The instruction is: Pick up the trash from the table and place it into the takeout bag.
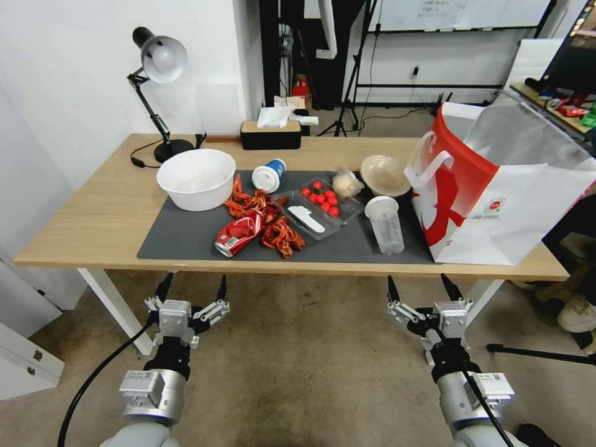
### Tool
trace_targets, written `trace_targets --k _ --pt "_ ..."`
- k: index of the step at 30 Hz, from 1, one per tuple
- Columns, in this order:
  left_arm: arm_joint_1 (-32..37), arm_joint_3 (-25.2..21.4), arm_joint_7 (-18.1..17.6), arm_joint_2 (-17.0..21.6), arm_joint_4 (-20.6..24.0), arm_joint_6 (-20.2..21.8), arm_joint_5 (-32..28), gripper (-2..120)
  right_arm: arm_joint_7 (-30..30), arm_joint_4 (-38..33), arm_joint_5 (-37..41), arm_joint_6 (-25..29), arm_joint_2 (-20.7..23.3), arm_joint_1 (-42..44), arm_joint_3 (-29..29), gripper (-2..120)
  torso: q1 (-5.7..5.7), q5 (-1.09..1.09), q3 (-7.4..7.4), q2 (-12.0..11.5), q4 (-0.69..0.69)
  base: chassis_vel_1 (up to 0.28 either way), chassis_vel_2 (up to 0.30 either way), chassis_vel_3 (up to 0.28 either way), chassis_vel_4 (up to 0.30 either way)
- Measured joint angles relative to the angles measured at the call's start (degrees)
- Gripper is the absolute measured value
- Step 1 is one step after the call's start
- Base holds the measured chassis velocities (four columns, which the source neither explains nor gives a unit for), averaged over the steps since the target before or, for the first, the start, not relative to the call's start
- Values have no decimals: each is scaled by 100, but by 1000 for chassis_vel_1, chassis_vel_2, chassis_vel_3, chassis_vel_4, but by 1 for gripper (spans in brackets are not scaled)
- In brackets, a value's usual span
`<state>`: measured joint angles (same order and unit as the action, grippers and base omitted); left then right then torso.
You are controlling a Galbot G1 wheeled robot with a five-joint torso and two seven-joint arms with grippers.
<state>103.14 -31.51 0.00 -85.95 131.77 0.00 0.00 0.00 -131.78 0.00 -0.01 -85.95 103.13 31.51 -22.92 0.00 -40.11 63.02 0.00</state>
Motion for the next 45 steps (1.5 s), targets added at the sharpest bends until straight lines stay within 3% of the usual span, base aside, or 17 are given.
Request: trace_targets --k 33,38,40,41,43,45 --pt "-51 14 -8 -12 -54 -50 1 100 -27 115 67 97 0 -68 -1 100 1 -2 0 0 0 0 0 0 0" --pt "-400 114 -72 -103 -414 -331 5 100 -122 539 278 317 1 -322 -14 100 -1 1 -1 -1 0 0 0 0 0" --pt "-595 212 -127 -180 -679 -572 -9 100 -146 639 322 392 4 -387 -13 100 -1 3 -2 -1 2 0 0 0 0" --pt "-820 334 -188 -265 -974 -849 -26 100 -207 802 443 566 17 -499 15 100 0 -4 0 0 -1 0 0 0 0" --pt "-1199 519 -299 -412 -1472 -1317 -52 100 -421 1320 861 1018 72 -844 87 100 0 3 -1 -1 0 0 0 0 0" --pt "-1332 588 -332 -461 -1641 -1476 -62 100 -505 1518 1034 1233 96 -988 120 100 -1 0 -1 -1 0 0 0 0 0"
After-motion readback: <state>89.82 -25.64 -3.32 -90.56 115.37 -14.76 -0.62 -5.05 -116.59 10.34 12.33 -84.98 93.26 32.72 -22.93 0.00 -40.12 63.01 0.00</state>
